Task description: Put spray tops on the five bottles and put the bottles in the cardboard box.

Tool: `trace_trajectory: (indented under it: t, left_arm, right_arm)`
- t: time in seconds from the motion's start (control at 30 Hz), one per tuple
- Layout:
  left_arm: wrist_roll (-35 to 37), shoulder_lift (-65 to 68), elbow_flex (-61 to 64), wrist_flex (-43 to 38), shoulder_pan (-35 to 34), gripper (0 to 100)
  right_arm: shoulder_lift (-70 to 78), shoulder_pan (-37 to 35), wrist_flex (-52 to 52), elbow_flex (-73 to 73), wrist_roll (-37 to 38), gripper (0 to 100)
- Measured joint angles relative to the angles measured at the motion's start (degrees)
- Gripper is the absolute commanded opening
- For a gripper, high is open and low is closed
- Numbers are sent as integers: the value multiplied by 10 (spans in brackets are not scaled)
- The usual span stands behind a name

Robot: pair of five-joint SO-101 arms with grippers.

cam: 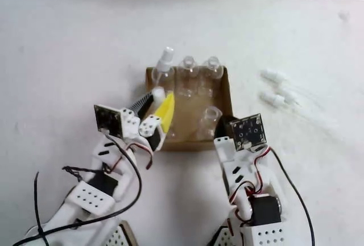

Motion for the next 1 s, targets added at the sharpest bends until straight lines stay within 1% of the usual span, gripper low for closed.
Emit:
trace_trajectory:
  t: [0.07,0.13,0.3,0.4,0.57,0.67,0.87,0.93,1.0]
  left_arm:
    - [0,0,-7,0,0,133]
    - [0,0,-11,0,0,162]
    - [2,0,-24,8,0,229]
    - [2,0,-49,52,0,248]
    - [41,0,-94,135,0,284]
    - [55,0,-113,159,0,284]
    - [70,-14,-127,164,0,283]
    - [74,-47,-135,188,-1,283]
    - [75,-96,-142,232,-2,283]
  right_arm:
    - [0,4,0,0,0,16]
    - [0,14,0,0,0,16]
    - [0,13,0,0,0,16]
    - [0,13,0,0,0,16]
    - [0,13,0,0,0,16]
    - [0,18,0,0,0,16]
    - [0,20,2,0,0,16]
    - [0,33,12,-5,0,16]
    - [-1,42,24,-13,0,16]
